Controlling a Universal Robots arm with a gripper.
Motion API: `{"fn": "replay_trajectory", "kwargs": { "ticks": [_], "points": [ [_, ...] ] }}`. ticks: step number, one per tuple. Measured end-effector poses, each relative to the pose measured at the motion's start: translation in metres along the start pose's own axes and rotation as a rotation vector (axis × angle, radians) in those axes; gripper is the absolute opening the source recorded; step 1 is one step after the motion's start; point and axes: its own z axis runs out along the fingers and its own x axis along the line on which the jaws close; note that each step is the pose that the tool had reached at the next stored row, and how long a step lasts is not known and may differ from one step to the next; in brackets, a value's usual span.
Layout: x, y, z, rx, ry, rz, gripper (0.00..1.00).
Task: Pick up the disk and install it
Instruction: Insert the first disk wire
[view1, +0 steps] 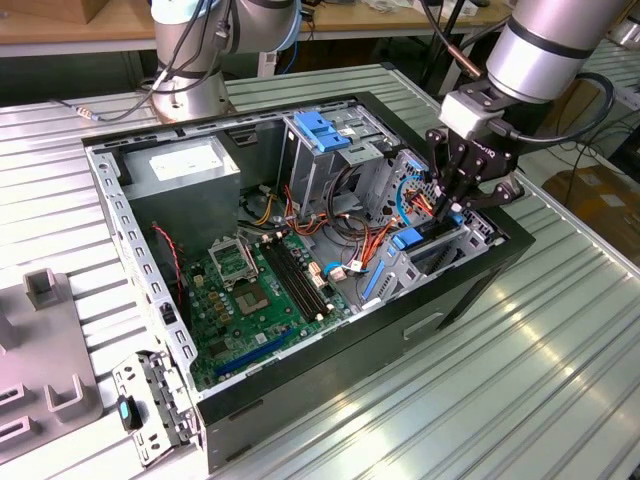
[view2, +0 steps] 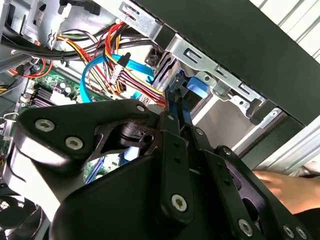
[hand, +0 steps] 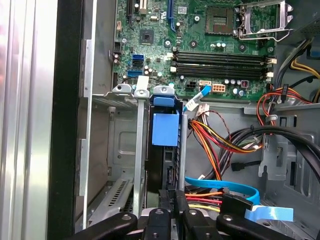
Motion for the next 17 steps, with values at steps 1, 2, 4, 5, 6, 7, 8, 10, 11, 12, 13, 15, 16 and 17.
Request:
{"fn": "replay_trajectory", "kwargs": {
  "ticks": [1, 2, 4, 5, 6, 7, 8, 10, 11, 12, 13, 15, 16, 17],
  "points": [
    [0.0, 0.0, -0.001, 0.0, -0.0001, 0.0, 0.18],
    [0.0, 0.0, -0.0039, 0.0, 0.0004, 0.0, 0.24],
    [0.0001, -0.0001, -0.0091, -0.0001, 0.0005, 0.0, 0.24],
    [0.0001, -0.0001, -0.0099, -0.0001, 0.0003, 0.0, 0.24],
    [0.0001, -0.0001, -0.01, -0.0001, 0.0002, 0.0, 0.24],
    [0.0001, -0.0001, -0.0099, -0.0001, 0.0001, 0.0, 0.24],
    [0.0001, -0.0001, -0.0101, -0.0001, 0.0003, 0.0, 0.24],
    [0.0001, -0.0001, -0.0103, -0.0001, 0.0006, 0.0, 0.16],
    [0.0001, -0.0001, -0.0103, -0.0001, 0.0005, 0.0, 0.11],
    [0.0001, -0.0001, -0.0103, -0.0001, 0.0004, 0.0, 0.11],
    [0.0001, -0.0001, -0.0104, -0.0001, 0.0005, 0.0, 0.11],
    [0.0001, -0.0001, -0.0105, -0.0001, 0.0004, 0.0, 0.11],
    [0.0001, -0.0001, -0.0106, -0.0001, 0.0004, 0.0, 0.11],
    [0.0001, -0.0001, -0.0106, -0.0001, 0.0005, 0.0, 0.11]
  ]
}}
